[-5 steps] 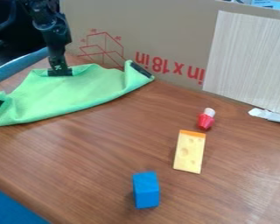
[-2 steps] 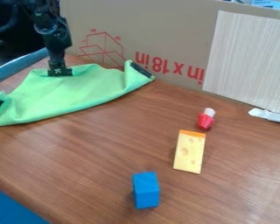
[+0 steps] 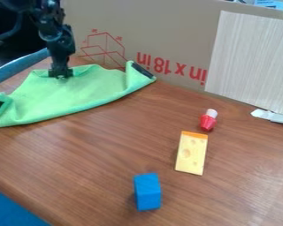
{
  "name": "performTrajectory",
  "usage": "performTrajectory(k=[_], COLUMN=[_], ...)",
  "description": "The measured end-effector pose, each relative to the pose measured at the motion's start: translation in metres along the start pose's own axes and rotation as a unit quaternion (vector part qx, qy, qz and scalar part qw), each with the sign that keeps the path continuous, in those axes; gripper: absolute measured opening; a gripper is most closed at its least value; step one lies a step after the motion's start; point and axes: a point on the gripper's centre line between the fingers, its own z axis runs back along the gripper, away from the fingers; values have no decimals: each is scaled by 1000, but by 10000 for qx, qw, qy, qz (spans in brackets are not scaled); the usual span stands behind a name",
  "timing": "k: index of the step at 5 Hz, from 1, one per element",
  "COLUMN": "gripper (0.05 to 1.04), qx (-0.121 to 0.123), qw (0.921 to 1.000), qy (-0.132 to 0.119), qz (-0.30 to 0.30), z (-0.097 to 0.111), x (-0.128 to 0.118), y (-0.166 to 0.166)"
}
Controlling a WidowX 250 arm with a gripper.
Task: Unfold the cloth from top left to bottom right
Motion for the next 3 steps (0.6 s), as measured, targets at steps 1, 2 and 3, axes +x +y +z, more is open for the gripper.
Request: performTrajectory(k=[1, 2, 3], gripper=[378, 164, 67], qx=[-24, -95, -277], qw=[10000, 9999, 9994], qy=[1, -83, -184], qz=[5, 11, 14], z=[-2, -2, -1], x=[0, 3, 5], y=[-1, -4, -9])
